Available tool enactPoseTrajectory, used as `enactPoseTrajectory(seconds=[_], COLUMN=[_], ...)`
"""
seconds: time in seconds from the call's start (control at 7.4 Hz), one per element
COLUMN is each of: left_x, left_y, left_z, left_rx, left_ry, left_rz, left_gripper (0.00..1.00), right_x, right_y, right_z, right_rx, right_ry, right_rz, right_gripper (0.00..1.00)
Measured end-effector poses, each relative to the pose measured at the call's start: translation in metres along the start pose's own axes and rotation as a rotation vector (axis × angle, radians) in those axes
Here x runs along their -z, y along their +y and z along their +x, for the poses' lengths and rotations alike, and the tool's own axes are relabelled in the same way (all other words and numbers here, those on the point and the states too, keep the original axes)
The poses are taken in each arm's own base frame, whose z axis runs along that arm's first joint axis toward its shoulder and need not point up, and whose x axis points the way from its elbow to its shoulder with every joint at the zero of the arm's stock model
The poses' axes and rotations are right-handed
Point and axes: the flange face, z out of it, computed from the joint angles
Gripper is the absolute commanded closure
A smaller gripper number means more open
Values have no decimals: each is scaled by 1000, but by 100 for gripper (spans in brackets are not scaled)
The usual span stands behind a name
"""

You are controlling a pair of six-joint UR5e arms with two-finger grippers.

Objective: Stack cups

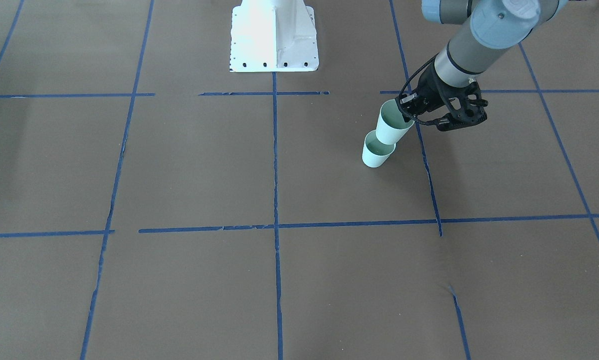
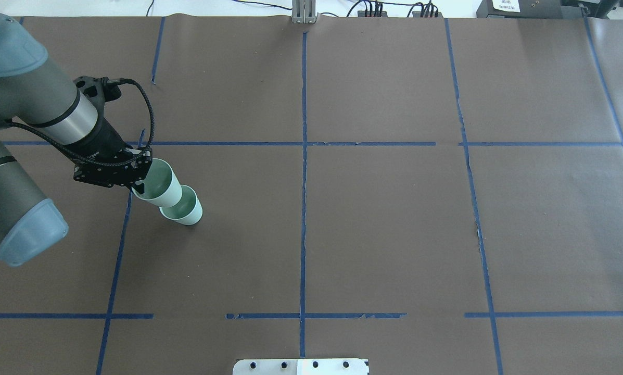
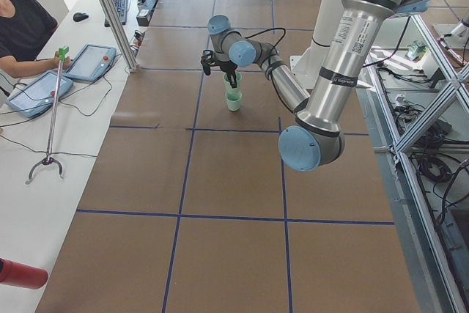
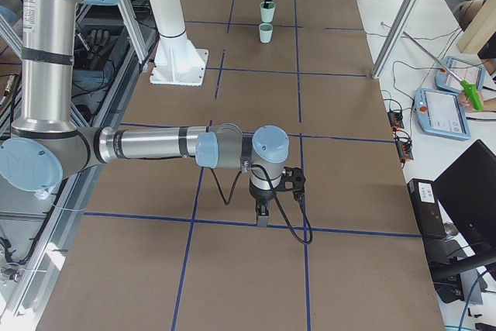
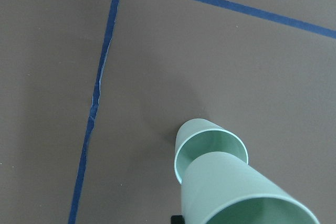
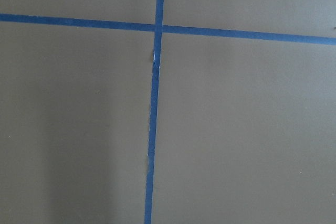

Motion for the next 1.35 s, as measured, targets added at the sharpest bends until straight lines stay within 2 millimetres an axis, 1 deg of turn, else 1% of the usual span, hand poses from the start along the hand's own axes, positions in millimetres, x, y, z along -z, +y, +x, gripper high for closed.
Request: enactPoseTrajectory(seconds=[0.27, 0.68, 0.81, 0.95, 1.35], left_x=[-11, -19, -23, -26, -30], left_y=[-6, -10, -11, -12, -10], left_z=[1, -1, -1, -1, 1], left_rx=[-9, -12, -13, -17, -31], left_ry=[6, 3, 1, 3, 7], left_rz=[-1, -5, -7, -8, -12], left_gripper=[100, 100, 57, 1, 0], right_x=[0, 0, 0, 0, 0], right_y=[0, 0, 0, 0, 0], right_z=[0, 0, 0, 0, 0], right_rx=[0, 0, 0, 0, 0], right_ry=[0, 0, 0, 0, 0], right_rz=[0, 0, 0, 0, 0], right_gripper=[0, 0, 0, 0, 0])
